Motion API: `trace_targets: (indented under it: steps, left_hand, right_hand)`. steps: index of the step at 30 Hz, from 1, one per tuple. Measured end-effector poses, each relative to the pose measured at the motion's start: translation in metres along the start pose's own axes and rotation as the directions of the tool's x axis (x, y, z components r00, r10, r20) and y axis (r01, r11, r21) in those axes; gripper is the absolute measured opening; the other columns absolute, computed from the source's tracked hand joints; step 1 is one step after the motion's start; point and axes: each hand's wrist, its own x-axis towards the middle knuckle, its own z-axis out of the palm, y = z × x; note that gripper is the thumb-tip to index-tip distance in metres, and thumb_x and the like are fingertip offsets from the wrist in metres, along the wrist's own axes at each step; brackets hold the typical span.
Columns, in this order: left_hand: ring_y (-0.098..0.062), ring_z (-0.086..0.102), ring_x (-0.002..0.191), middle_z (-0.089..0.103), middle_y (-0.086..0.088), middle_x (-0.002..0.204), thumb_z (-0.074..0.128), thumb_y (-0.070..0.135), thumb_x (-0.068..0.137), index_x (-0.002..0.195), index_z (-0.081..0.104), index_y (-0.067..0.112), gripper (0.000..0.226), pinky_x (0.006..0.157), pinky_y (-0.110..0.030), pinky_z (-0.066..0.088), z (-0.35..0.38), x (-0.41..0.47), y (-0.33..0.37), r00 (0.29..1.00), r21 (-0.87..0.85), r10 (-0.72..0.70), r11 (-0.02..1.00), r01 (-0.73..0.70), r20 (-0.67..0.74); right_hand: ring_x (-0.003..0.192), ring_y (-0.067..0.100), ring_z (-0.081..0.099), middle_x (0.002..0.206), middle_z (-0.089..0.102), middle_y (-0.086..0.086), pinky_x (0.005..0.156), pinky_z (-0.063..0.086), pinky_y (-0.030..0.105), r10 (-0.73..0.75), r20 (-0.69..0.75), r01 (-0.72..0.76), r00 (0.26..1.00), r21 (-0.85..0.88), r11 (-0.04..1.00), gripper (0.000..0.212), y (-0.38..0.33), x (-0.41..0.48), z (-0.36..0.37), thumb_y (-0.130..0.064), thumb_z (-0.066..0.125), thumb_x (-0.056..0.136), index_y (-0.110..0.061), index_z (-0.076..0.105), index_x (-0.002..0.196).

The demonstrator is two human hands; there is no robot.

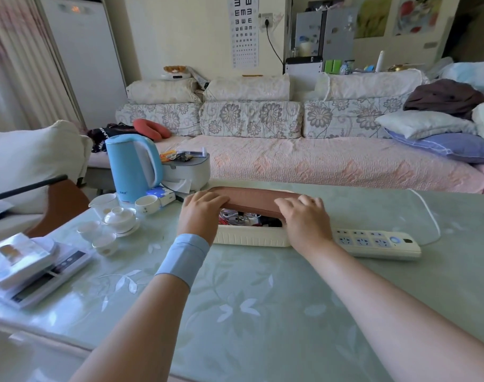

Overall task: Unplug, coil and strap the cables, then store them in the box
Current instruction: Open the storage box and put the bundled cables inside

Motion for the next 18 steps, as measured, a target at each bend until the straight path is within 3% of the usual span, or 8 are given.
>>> trace_targets:
  steps: [3, 5, 8, 10, 14, 18]
  left_hand:
    - [-0.032, 0.065, 0.088, 0.074, -0.003, 0.093, 0.070, 0.009, 0.077, 0.092, 0.077, 0.014, 0.018, 0.084, -0.043, 0.049, 0.015, -0.012, -0.012, 0.997, -0.045, -0.068, 0.997, 0.066, -0.042]
    - [-0.037, 0.063, 0.095, 0.074, -0.008, 0.098, 0.066, 0.009, 0.080, 0.095, 0.076, 0.013, 0.019, 0.086, -0.043, 0.050, 0.028, -0.020, -0.018, 0.991, -0.099, -0.137, 0.986, 0.137, -0.001]
    - [-0.036, 0.042, 0.131, 0.058, -0.011, 0.133, 0.068, 0.018, 0.087, 0.121, 0.068, 0.017, 0.033, 0.109, -0.040, 0.033, 0.038, -0.025, -0.026, 0.919, -0.190, -0.292, 0.919, 0.346, 0.264]
    - [-0.028, 0.024, 0.144, 0.045, -0.004, 0.146, 0.073, 0.032, 0.084, 0.133, 0.058, 0.024, 0.052, 0.117, -0.037, 0.019, 0.041, -0.027, -0.030, 0.868, -0.190, -0.282, 0.904, 0.383, 0.409]
    - [-0.027, 0.019, 0.145, 0.045, -0.005, 0.147, 0.062, 0.038, 0.091, 0.130, 0.061, 0.023, 0.042, 0.116, -0.036, 0.017, 0.047, -0.026, -0.030, 0.887, -0.236, -0.273, 0.896, 0.375, 0.373]
    - [-0.028, 0.027, 0.141, 0.050, -0.006, 0.143, 0.057, 0.037, 0.094, 0.127, 0.063, 0.024, 0.036, 0.118, -0.042, 0.019, 0.052, -0.024, -0.039, 0.898, -0.181, -0.281, 0.917, 0.356, 0.340]
  right_hand:
    - [0.119, 0.032, 0.051, 0.132, 0.054, 0.006, 0.101, 0.033, 0.058, 0.178, 0.299, -0.162, 0.937, -0.079, 0.984, 0.051, 0.005, -0.009, 0.008, -0.007, 0.044, 0.088, -0.016, 0.036, 0.138]
    - [0.122, 0.035, 0.043, 0.145, 0.040, 0.010, 0.100, 0.039, 0.055, 0.211, 0.386, -0.252, 0.898, 0.060, 0.966, 0.050, 0.006, -0.012, 0.018, -0.013, 0.043, 0.093, -0.015, 0.031, 0.142]
    - [0.131, 0.037, 0.034, 0.153, 0.031, 0.011, 0.108, 0.034, 0.044, 0.176, 0.415, -0.302, 0.893, 0.259, 0.917, 0.056, 0.009, -0.006, 0.026, -0.031, 0.047, 0.097, -0.015, 0.030, 0.148]
    - [0.137, 0.036, 0.029, 0.156, 0.028, 0.010, 0.114, 0.026, 0.040, 0.175, 0.420, -0.310, 0.891, 0.280, 0.909, 0.059, 0.010, -0.002, 0.025, -0.036, 0.048, 0.095, -0.019, 0.032, 0.149]
    - [0.146, 0.030, 0.015, 0.162, 0.016, 0.004, 0.118, 0.019, 0.041, 0.164, 0.524, -0.357, 0.836, 0.292, 0.887, 0.067, 0.010, -0.008, 0.025, -0.044, 0.050, 0.090, -0.029, 0.029, 0.151]
    - [0.143, 0.031, 0.024, 0.159, 0.026, 0.004, 0.117, 0.021, 0.037, 0.165, 0.415, -0.310, 0.895, 0.313, 0.898, 0.061, 0.005, -0.012, 0.030, -0.048, 0.052, 0.092, -0.027, 0.039, 0.147]
